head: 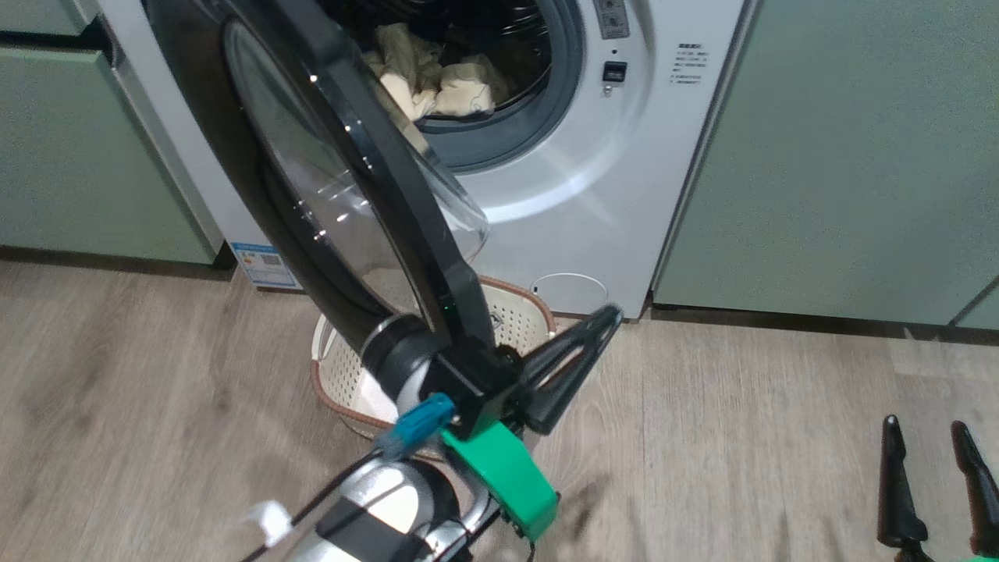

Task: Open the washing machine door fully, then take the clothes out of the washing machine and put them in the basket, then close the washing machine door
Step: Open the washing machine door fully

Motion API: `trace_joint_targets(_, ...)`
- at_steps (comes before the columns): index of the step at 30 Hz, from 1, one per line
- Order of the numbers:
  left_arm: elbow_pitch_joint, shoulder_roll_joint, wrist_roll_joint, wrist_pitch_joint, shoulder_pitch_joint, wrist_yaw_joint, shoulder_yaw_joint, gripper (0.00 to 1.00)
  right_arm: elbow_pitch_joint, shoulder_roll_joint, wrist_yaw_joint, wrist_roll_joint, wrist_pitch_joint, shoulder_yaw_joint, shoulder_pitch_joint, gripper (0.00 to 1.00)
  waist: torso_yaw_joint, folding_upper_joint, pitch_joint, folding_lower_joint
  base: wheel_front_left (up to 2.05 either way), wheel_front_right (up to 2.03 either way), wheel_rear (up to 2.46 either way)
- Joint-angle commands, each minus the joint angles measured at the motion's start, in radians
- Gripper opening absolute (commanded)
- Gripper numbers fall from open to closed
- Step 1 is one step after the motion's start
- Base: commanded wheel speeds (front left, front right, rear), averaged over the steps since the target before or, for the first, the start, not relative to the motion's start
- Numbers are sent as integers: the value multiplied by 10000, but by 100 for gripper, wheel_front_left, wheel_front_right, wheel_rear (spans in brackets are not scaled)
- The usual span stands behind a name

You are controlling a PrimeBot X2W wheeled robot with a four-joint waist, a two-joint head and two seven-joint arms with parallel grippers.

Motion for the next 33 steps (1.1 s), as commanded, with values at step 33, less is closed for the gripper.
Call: trace_joint_targets(33, 2113, 438, 58, 3, -239, 1294, 1249, 0, -176, -114, 14, 48, -95, 297, -194, 100, -180, 0, 27, 0, 0, 0, 0)
